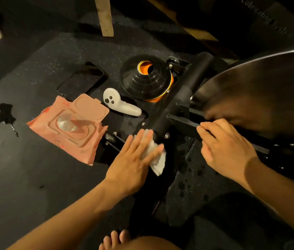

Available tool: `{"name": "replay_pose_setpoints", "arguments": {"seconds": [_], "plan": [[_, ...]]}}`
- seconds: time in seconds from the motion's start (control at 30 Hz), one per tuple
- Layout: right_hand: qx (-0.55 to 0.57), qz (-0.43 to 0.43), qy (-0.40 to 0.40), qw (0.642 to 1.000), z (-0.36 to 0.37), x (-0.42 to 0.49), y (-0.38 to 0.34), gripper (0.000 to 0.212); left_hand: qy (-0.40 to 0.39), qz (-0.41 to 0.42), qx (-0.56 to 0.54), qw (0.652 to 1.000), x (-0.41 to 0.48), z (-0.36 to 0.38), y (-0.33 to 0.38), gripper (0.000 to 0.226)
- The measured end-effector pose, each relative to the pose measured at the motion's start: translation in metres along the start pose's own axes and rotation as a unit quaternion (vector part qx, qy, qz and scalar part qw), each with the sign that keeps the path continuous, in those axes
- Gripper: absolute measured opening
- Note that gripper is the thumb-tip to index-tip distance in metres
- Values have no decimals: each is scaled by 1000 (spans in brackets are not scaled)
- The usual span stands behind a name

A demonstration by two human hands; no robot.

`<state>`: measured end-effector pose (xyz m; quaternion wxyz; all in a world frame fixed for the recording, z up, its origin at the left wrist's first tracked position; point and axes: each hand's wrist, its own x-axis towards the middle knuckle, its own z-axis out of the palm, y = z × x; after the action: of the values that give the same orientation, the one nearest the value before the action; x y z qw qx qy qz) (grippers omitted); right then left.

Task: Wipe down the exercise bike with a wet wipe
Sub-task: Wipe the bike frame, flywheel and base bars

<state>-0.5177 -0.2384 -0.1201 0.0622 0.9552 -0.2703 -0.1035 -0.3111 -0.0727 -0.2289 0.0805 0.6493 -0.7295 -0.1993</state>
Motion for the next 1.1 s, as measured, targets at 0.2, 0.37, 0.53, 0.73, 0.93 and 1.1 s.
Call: {"name": "replay_pose_setpoints", "arguments": {"seconds": [0.2,0.37,0.53,0.73,0.93,1.1], "plan": [[34,16,-13,999,-8,1,0,44,21,-41,-157,987,109,-17,-15,62],[23,-41,-22,999,-14,-5,8,46,-11,55,-103,993,192,-36,-32,66],[20,-85,-18,996,-9,-2,21,44,-36,81,10,996,271,-52,-22,67],[103,7,-37,994,-8,3,13,41,-11,11,2,1000,346,-72,-17,63],[46,-52,-39,997,-18,5,16,60,-94,122,29,988,287,-68,-23,73],[35,-66,-149,986,-15,6,9,84,-115,119,67,984,260,-68,-27,77]]}}
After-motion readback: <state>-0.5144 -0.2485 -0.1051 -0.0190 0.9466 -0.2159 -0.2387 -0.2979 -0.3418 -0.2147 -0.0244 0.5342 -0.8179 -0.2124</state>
